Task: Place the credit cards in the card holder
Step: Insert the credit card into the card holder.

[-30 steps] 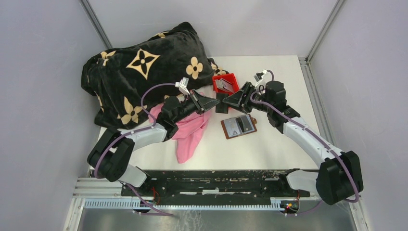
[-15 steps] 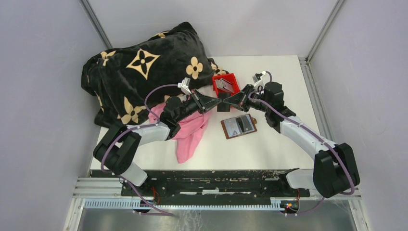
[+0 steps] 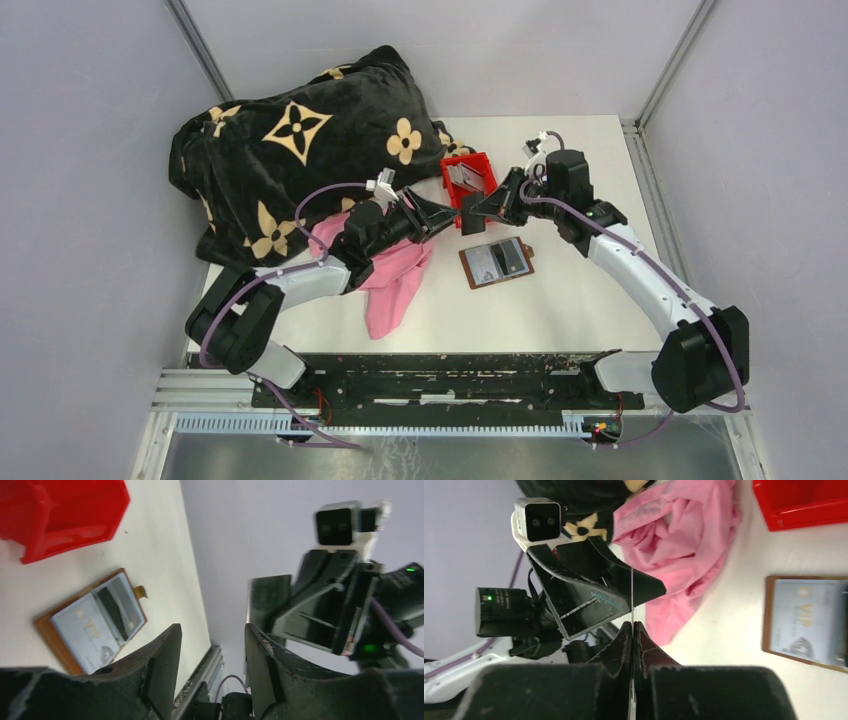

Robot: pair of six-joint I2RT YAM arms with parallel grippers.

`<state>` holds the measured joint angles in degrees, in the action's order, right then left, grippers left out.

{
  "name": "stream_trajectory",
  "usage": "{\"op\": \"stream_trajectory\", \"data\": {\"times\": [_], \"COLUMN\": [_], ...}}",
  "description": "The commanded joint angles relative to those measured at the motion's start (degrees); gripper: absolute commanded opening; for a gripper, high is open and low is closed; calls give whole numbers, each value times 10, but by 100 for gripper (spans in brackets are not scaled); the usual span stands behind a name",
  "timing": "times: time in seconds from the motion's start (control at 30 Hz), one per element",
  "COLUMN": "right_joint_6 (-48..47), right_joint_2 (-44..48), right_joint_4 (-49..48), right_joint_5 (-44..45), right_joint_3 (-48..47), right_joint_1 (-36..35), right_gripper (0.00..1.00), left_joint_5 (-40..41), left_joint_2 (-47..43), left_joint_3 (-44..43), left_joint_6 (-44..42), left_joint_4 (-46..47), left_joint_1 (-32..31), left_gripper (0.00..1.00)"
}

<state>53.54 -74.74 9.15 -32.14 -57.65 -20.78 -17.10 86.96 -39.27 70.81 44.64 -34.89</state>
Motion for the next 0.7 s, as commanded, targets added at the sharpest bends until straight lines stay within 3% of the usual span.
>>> {"op": "stream_trajectory", "data": {"times": [0.0, 0.2, 0.67], "right_joint_6": [-160, -270, -363], "right_joint_2": [22, -27, -148], "right_joint_4": [207, 350, 421], "right_joint_5": [90, 187, 296], "right_joint_3": [-93, -145, -167], "right_joint_1": [-1, -1, -30], "right_gripper": [1, 1, 1], "left_joint_5": [60, 124, 142], "left_joint_2": [-22, -10, 90], "left_joint_3": [-8, -45, -111], "left_joint_6": [-90, -173, -226], "left_joint_4": [-109, -231, -295], "left_joint_1": [-6, -54, -132], "left_gripper": [57, 56, 40]}}
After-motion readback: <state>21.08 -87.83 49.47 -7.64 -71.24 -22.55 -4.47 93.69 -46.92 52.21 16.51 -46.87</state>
